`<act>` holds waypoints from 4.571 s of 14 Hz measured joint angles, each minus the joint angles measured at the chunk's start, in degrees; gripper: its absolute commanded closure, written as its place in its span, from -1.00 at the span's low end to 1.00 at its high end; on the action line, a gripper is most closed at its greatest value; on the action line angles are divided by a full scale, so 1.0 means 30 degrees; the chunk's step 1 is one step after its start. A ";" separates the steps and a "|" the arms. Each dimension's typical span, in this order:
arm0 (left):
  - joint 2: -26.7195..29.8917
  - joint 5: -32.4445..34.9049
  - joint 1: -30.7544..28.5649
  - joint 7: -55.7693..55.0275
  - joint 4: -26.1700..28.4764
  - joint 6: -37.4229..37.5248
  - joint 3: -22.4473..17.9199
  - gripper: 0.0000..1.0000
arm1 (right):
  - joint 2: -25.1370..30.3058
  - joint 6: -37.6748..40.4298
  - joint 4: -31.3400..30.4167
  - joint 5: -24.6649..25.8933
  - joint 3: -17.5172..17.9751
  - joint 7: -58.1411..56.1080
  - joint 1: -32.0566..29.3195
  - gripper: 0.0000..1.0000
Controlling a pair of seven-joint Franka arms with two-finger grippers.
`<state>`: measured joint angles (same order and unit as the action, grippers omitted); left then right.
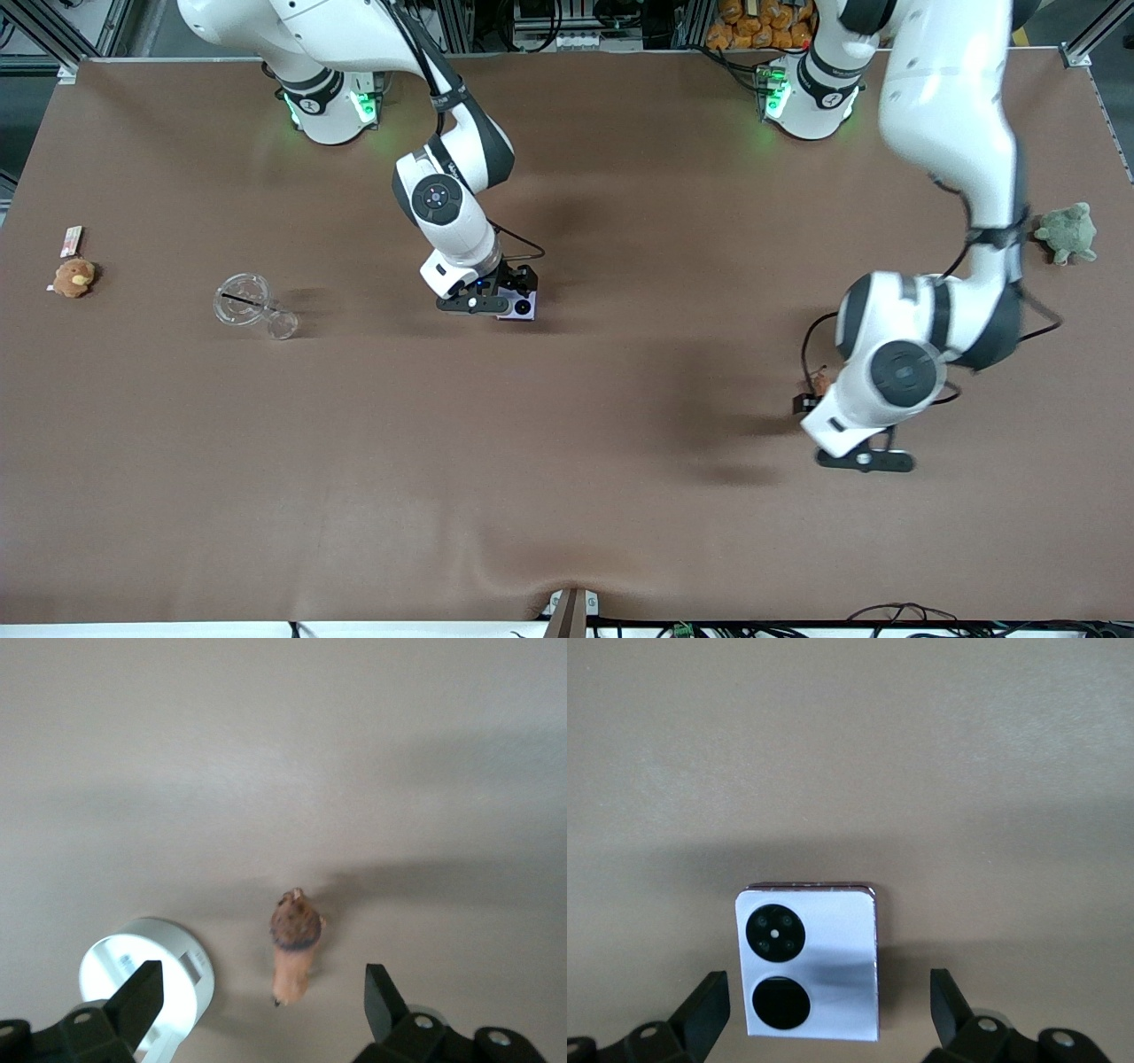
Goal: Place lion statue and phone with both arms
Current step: 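Set the lion beside the lamp while the right gripper descends on the phone, then withdraw the left gripper while the right gripper grasps the white phone, then carry the white phone with the right gripper toward the glass cup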
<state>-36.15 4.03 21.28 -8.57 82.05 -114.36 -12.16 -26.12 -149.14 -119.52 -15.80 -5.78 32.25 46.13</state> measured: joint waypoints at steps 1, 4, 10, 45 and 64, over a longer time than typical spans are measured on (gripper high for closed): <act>0.0783 -0.0063 -0.0067 0.0005 0.0003 0.0597 0.0000 -1.00 | -0.0155 -0.0174 0.0023 0.0000 0.0000 0.0104 0.0038 -1.00; 0.3152 -0.0111 -0.0138 0.0148 0.0010 0.3339 -0.0001 -1.00 | -0.0462 -0.0273 0.0254 0.0000 0.0001 0.0501 0.0207 -1.00; 0.8370 -0.0344 -0.0582 0.0202 0.0667 0.6986 0.0137 -1.00 | -0.0869 -0.0285 0.0453 0.0000 0.0002 0.0871 0.0435 -1.00; 1.3230 -0.0498 -0.5774 0.2935 0.3110 0.9656 0.5154 -1.00 | 0.3516 0.7633 -0.0647 0.0116 -0.6997 -0.5647 -0.0864 1.00; 1.3231 -0.0498 -0.6233 0.2935 0.2550 0.9658 0.5177 -1.00 | 0.1095 -0.0442 -0.4760 0.0206 -0.6979 -0.6504 -0.1113 1.00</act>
<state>3.54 2.54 2.58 0.24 89.70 -85.39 3.37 -22.83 -150.46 -133.80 -15.18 -26.72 12.73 42.79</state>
